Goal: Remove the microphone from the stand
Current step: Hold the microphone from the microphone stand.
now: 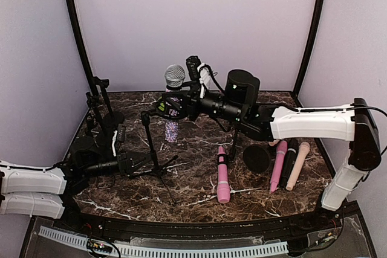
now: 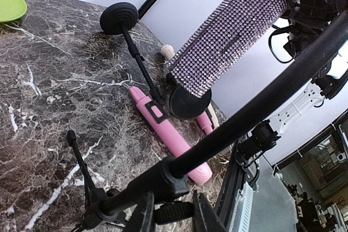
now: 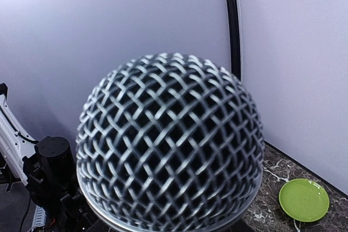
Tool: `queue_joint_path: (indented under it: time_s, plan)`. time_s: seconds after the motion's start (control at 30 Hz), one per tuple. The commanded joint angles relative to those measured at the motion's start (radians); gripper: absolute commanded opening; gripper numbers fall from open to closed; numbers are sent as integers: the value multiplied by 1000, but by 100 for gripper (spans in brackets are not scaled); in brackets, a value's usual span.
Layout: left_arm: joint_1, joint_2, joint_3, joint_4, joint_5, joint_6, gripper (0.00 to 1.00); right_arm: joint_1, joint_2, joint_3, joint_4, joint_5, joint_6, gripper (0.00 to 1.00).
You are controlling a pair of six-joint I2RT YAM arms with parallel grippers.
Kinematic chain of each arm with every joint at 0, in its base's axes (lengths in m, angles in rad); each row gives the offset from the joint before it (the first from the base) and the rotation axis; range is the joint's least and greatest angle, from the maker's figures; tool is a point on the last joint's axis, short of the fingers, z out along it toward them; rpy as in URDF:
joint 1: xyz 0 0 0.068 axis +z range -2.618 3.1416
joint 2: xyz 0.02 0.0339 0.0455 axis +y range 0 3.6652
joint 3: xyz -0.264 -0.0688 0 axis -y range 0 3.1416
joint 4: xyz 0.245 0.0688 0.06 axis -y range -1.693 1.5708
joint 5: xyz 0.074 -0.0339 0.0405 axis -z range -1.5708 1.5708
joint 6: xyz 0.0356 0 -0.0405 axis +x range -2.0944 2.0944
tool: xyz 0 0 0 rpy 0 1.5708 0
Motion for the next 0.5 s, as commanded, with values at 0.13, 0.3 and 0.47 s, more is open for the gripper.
queue_joint_path:
  time_s: [0.13,0.3,0.47]
  plan:
    - [-5,-73,-8,-195,-17,-10,21,-10,-27,-38,9,42,2,16]
    - [-4,-140,143,-410,-65,197,48,-10,-31,-37,0,45,2,16]
    - [-6,-157,213,-539,-78,358,62,-10,-32,-38,1,50,3,16]
